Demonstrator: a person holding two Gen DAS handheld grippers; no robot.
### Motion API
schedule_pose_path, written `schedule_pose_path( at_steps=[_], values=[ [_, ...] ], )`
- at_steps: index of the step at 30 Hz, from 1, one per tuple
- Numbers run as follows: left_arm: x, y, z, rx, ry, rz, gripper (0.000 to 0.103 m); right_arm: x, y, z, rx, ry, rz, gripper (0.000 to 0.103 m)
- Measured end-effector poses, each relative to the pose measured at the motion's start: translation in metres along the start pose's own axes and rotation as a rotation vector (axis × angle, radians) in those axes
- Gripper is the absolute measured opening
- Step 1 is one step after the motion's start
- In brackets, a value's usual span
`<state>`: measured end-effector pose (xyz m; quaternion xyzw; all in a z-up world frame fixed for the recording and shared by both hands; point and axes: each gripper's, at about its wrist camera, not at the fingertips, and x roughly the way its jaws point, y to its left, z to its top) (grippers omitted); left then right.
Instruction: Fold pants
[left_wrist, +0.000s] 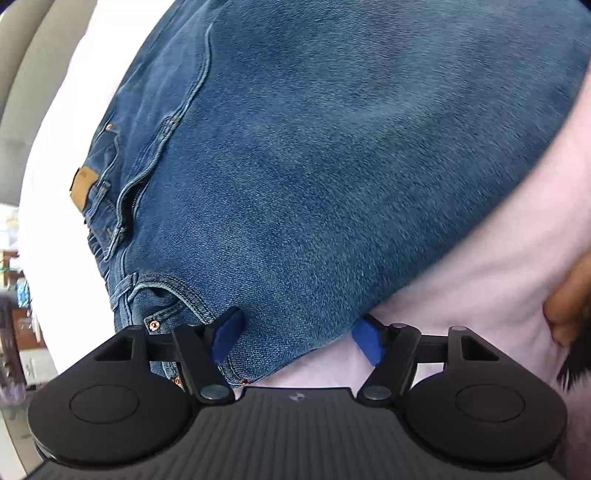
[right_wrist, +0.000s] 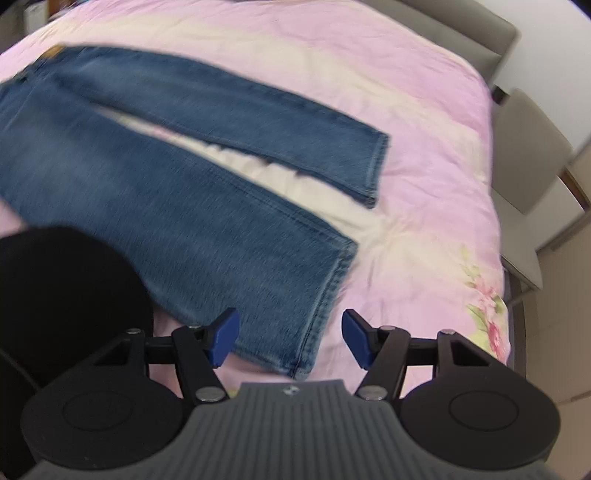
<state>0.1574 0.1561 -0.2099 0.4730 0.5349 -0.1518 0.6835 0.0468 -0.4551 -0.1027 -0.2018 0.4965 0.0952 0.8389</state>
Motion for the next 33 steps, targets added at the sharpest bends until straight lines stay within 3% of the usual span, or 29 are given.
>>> schedule_pose_path(
  at_steps=[4, 8, 13, 17, 23, 28, 33],
  values=[
    [-0.011, 0.0, 0.002, -0.065, -0.008, 0.03, 0.056, 0.016, 0.017, -0.01, -0.187, 0.036, 0.02, 0.057],
    [-0.019, 0.003, 0.005, -0.158, -0.036, 0.054, 0.036, 0.034, 0.03, -0.021, -0.282, 0.058, 0.05, 0.048],
    [-0.032, 0.005, 0.006, -0.278, -0.086, 0.099, 0.028, 0.051, 0.034, -0.03, -0.281, 0.032, 0.047, 0.04],
    [-0.053, 0.011, 0.004, -0.416, -0.147, 0.125, 0.027, 0.052, 0.033, -0.03, -0.184, 0.001, 0.008, 0.016],
    [-0.087, 0.028, 0.006, -0.532, -0.228, 0.198, 0.024, -0.005, 0.008, -0.004, 0.023, -0.189, -0.06, 0.006],
    [-0.12, 0.063, 0.009, -0.619, -0.291, 0.248, 0.022, -0.07, -0.005, 0.033, 0.062, -0.331, -0.134, 0.003],
    [-0.153, 0.118, 0.024, -0.677, -0.36, 0.278, 0.021, -0.111, -0.028, 0.082, 0.083, -0.396, -0.178, 0.002]
  ],
)
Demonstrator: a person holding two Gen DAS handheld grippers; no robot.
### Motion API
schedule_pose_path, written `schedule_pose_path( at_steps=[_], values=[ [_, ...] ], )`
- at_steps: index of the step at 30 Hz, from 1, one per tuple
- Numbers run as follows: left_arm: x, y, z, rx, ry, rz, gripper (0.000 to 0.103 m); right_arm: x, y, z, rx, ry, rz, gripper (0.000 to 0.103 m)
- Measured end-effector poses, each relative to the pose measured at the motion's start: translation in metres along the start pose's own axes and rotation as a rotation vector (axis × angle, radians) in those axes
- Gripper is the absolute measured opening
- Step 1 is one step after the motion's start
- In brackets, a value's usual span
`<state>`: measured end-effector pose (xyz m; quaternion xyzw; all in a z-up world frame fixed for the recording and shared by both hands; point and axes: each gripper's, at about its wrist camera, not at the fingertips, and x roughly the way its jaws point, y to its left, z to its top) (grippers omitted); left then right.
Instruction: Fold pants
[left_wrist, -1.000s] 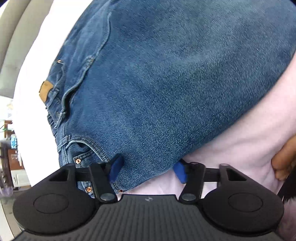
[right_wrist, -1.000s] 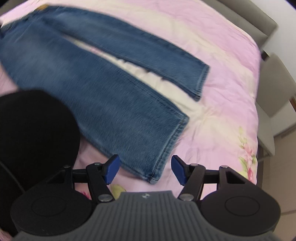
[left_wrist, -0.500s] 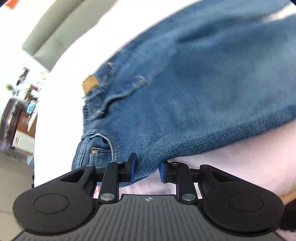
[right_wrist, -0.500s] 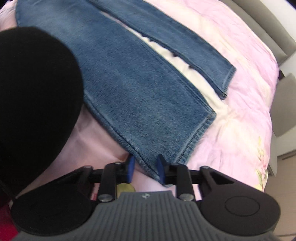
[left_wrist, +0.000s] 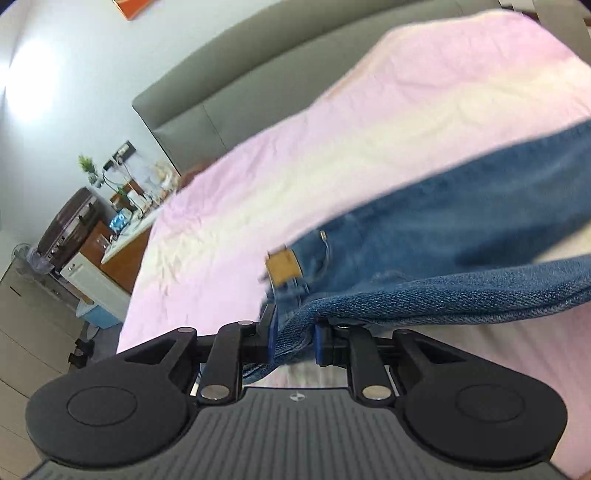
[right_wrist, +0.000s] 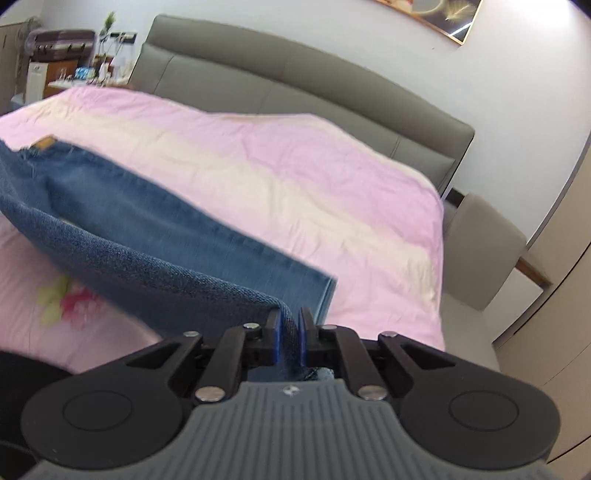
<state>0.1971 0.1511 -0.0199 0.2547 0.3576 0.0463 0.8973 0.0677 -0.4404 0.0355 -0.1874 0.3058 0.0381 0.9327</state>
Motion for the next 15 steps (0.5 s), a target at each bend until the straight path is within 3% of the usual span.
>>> schedule_pose_path(
  at_steps=[2, 9, 15],
  values=[
    [0.007, 0.001, 0.023, 0.01, -0.01, 0.017, 0.021, 0.016, -0.01, 0.019, 0.006, 0.023, -0.02, 0.002],
    [0.077, -0.028, 0.083, 0.079, 0.046, 0.095, 0.021, 0.141, -0.03, 0.055, 0.02, 0.132, -0.081, 0.001],
    [0.153, -0.057, 0.107, 0.15, 0.086, 0.113, 0.021, 0.243, -0.06, 0.068, 0.037, 0.21, -0.19, 0.0]
  ],
)
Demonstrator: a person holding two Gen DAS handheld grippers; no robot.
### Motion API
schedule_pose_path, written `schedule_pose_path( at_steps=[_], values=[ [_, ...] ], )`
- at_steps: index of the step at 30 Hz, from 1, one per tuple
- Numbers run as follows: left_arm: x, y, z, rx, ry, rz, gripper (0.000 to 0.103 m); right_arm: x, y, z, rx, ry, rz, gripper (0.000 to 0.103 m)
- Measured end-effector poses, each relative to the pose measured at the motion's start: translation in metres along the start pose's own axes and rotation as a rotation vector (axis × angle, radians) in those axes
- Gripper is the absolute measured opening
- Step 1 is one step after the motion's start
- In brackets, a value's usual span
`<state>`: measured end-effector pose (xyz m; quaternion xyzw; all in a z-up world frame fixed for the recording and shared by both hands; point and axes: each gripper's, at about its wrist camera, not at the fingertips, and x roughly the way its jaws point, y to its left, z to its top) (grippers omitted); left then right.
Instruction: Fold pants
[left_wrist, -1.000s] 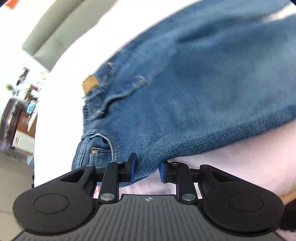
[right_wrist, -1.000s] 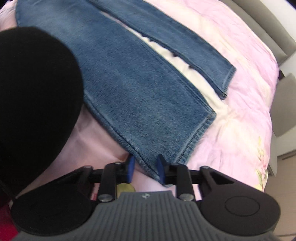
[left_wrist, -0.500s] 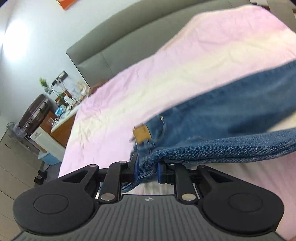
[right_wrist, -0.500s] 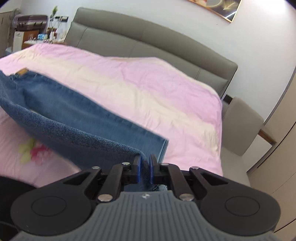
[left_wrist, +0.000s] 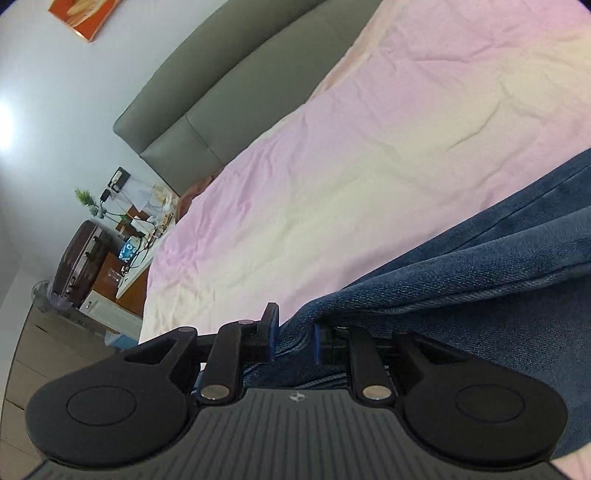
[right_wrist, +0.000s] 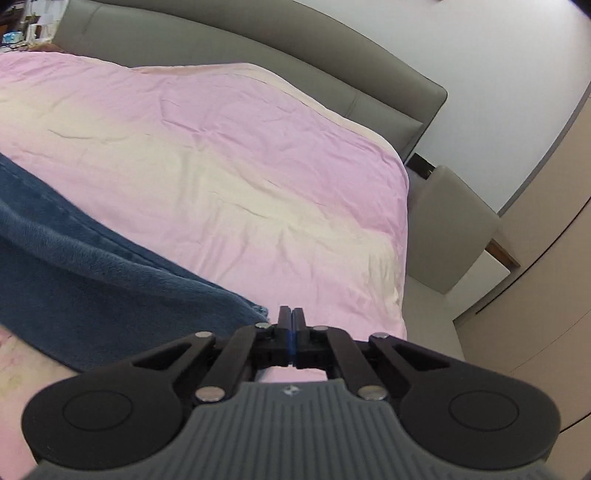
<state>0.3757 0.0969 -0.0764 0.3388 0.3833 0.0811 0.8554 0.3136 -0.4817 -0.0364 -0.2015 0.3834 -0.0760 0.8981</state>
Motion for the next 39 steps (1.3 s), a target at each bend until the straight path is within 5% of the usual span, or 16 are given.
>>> schedule_pose_path(
  at_steps=[8, 10, 12, 18, 20, 21, 23, 28, 35, 39],
  values=[
    [0.088, -0.034, -0.002, 0.026, 0.128, -0.023, 0.021, 0.101, 0.017, 0.005, 0.001, 0.142, 0.202, 0.0],
    [0.097, -0.04, -0.006, 0.049, 0.132, -0.025, 0.02, 0.118, 0.024, 0.001, 0.029, 0.17, 0.237, 0.011],
    [0.102, -0.046, -0.009, 0.059, 0.139, -0.028, 0.02, 0.134, 0.021, 0.001, 0.099, 0.168, 0.26, 0.037],
    [0.11, -0.055, -0.01, 0.052, 0.145, -0.019, 0.02, 0.183, 0.013, 0.008, 0.306, 0.163, 0.344, 0.055],
    [0.107, -0.056, -0.008, 0.047, 0.149, -0.01, 0.02, 0.193, 0.016, 0.004, 0.355, 0.176, 0.344, 0.05],
    [0.105, -0.055, -0.008, 0.043, 0.152, -0.008, 0.02, 0.193, 0.018, 0.001, 0.371, 0.162, 0.359, 0.033],
    [0.1, -0.052, -0.005, 0.029, 0.154, -0.006, 0.02, 0.183, 0.022, -0.001, 0.354, 0.099, 0.306, 0.023],
    [0.075, -0.039, -0.001, -0.024, 0.134, 0.017, 0.02, 0.125, 0.024, -0.015, 0.342, -0.015, 0.236, 0.012],
    [0.034, -0.005, 0.014, -0.086, 0.069, 0.017, 0.02, 0.037, 0.01, -0.023, 0.394, -0.084, 0.134, 0.008],
    [0.048, -0.022, 0.034, -0.026, 0.096, 0.023, 0.02, 0.053, -0.007, -0.023, 0.445, 0.018, 0.122, 0.007]
  ],
)
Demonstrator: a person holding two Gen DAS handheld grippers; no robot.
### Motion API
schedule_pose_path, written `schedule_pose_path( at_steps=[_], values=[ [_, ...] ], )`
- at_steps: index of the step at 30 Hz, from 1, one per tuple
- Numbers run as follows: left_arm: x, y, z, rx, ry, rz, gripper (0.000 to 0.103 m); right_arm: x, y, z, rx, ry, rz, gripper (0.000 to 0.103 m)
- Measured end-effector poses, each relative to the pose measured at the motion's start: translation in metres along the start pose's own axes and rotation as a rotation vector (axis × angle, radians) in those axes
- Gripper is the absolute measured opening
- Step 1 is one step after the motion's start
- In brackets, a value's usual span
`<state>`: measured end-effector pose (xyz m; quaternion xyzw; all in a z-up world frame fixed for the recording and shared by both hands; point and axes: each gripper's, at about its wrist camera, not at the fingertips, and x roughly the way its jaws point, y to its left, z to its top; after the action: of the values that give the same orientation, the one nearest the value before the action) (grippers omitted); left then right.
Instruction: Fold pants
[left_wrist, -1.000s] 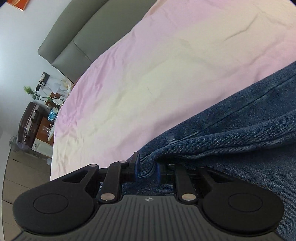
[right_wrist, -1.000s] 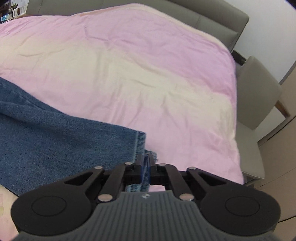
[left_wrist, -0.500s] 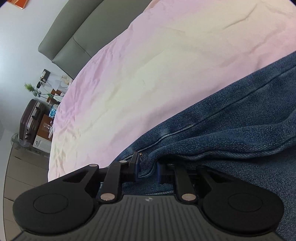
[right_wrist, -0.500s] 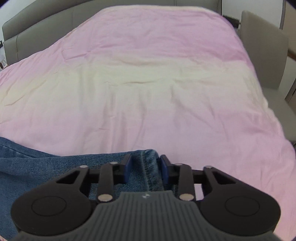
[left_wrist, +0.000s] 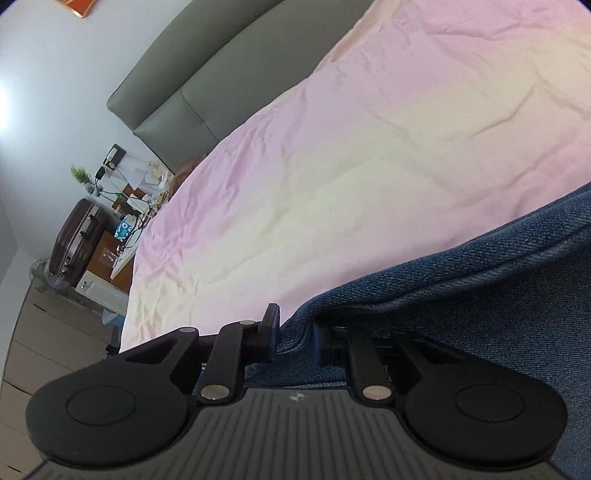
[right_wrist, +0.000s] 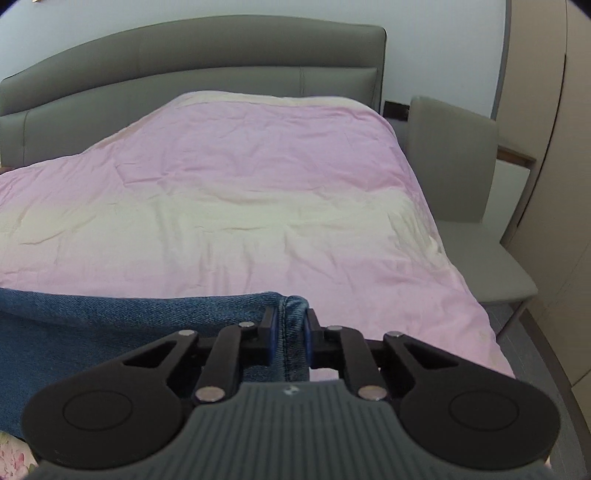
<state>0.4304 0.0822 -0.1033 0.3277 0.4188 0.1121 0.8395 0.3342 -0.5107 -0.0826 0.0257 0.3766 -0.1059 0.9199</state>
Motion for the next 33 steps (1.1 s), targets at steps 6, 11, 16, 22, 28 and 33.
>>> schedule_pose_path(
  at_steps=[6, 11, 16, 22, 28, 33],
  values=[
    [0.049, -0.037, 0.021, 0.021, 0.064, 0.022, 0.02, 0.069, 0.017, -0.005, -0.069, 0.101, -0.06, 0.008],
    [0.079, -0.05, 0.024, 0.017, 0.112, -0.007, 0.02, 0.103, 0.018, -0.001, -0.093, 0.145, -0.072, 0.008],
    [0.099, -0.068, 0.023, 0.096, 0.145, -0.009, 0.021, 0.124, 0.022, -0.004, -0.121, 0.172, -0.071, 0.008],
    [0.088, -0.06, 0.016, 0.154, 0.118, -0.012, 0.039, 0.127, 0.02, -0.003, -0.127, 0.186, -0.068, 0.01],
    [0.05, -0.034, 0.012, 0.076, 0.049, -0.049, 0.086, 0.102, 0.005, 0.001, -0.052, 0.17, -0.07, 0.032],
    [0.0, -0.017, -0.006, -0.02, -0.015, -0.145, 0.083, 0.065, -0.007, -0.013, 0.022, 0.181, -0.031, 0.032]
  ],
)
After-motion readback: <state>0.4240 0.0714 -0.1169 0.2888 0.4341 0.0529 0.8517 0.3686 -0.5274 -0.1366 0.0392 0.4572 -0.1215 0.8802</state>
